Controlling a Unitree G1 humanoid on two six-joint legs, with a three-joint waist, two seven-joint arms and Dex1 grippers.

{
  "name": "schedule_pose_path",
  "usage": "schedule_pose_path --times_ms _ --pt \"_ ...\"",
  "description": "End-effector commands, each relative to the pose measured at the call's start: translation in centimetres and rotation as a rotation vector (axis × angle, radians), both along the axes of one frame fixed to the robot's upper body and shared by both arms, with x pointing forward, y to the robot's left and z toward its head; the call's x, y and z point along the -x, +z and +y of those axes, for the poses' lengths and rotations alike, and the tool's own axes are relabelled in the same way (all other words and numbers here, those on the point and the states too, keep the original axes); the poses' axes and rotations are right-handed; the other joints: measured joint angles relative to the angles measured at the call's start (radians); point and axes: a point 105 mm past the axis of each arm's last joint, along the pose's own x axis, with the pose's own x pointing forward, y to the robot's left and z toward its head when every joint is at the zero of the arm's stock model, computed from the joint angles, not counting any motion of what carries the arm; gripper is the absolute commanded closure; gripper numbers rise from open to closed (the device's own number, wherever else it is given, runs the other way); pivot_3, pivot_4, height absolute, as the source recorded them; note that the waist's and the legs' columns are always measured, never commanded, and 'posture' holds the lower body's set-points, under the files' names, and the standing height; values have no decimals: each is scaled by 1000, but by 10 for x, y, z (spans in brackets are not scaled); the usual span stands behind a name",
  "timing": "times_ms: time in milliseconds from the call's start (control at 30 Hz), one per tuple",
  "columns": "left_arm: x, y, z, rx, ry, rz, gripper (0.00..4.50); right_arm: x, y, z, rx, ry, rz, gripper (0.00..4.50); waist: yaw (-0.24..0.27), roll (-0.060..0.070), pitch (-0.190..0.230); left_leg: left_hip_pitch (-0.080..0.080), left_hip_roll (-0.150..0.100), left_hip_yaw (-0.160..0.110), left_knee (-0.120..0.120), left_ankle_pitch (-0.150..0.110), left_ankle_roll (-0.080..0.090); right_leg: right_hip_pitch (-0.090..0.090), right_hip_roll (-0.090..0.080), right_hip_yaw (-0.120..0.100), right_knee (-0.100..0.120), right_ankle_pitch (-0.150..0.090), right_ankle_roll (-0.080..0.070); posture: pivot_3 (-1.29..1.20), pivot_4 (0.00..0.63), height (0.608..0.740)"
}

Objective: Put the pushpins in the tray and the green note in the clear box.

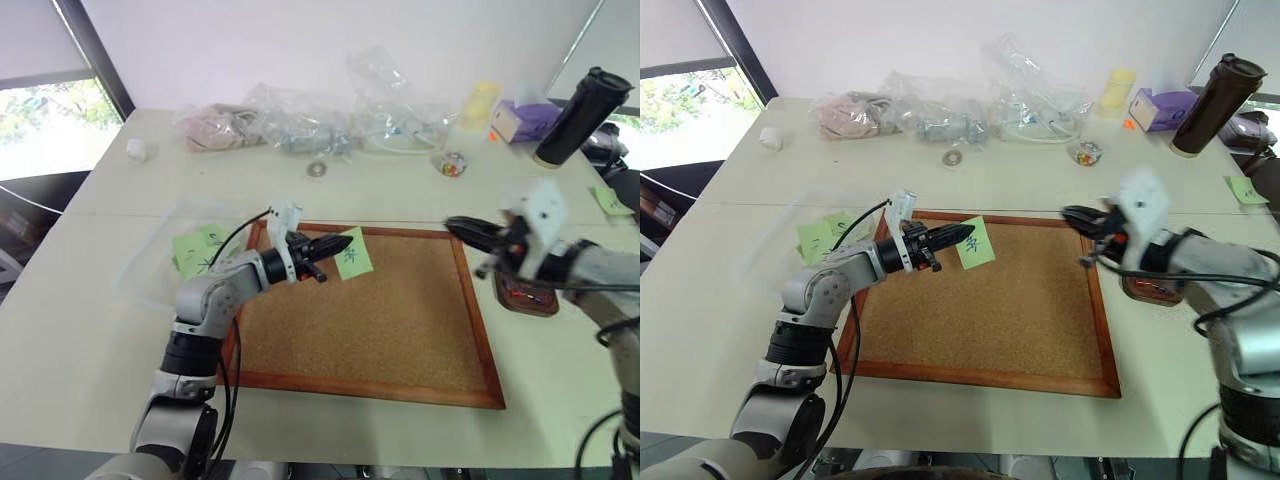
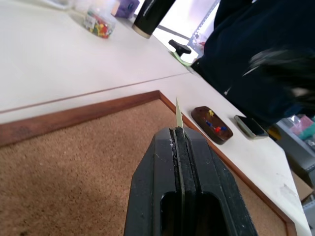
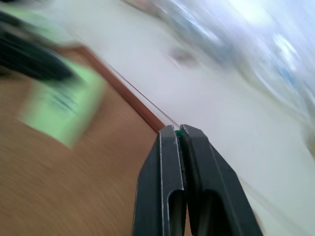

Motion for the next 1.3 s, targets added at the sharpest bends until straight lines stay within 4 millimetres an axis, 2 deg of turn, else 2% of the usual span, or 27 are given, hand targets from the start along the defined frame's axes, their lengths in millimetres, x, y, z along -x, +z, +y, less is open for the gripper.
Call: schedule_pose_path --times_ms 33,100,200,300,500,567,633,667,833,967,1067,1300 --pt "7 11 0 -7 -14 -84 4468 3 -2 -49 10 -169 -5 4500 -4 0 0 0 0 0 0 0 0 0 0 0 0 0 0 0 150 740" --pt "13 9 -1 -58 -35 -136 4468 5 -28 -80 9 -278 62 4500 -9 1 0 2 0 1 -1 0 0 -1 1 1 1 0 0 0 150 740" --pt "16 7 -1 -91 -45 -170 4468 8 -50 -100 16 -339 116 4500 -10 1 0 3 1 1 -1 0 0 0 2 2 2 0 0 0 150 740" --pt "18 7 0 -91 -39 -172 4468 4 -61 -105 -18 -358 136 4500 -14 2 -1 3 1 1 -1 0 0 -1 2 2 2 0 0 0 150 740" --pt "18 6 2 -92 -27 -173 4468 -5 -72 -108 -85 -385 151 4500 -10 2 -1 3 1 1 0 0 -1 -1 2 2 2 0 0 0 150 740" --pt "19 5 3 -95 -25 -174 4500 -7 -76 -107 -99 -382 164 3868 -7 2 -1 3 1 1 0 0 -1 0 2 2 2 0 0 0 150 740" --pt "19 4 3 -99 -21 -173 4500 -8 -79 -105 -106 -379 173 2914 -4 2 -1 3 1 1 0 0 -1 0 2 2 2 0 0 0 150 740" --pt "20 3 4 -101 -20 -173 4500 -9 -80 -105 -107 -378 176 2584 -4 2 -1 3 1 1 0 0 -1 0 2 2 2 0 0 0 150 740" --pt "20 1 4 -105 -17 -173 4500 -10 -84 -103 -111 -381 183 85 -5 2 0 3 1 1 0 0 -1 0 2 2 2 0 0 0 150 740" --pt "21 0 5 -106 -14 -174 4500 -9 -85 -104 -106 -385 181 30 -5 3 -1 3 1 1 0 0 -1 0 2 2 2 0 0 0 150 740" --pt "20 0 5 -107 -12 -175 4500 -9 -76 -105 -131 -391 151 30 -5 3 -1 3 1 1 0 0 -1 0 2 2 2 0 0 0 150 740" --pt "21 -1 4 -106 -9 -178 4500 -2 -38 -91 -232 -298 82 30 -4 3 0 3 1 1 0 0 -1 0 2 2 2 0 0 0 150 740"
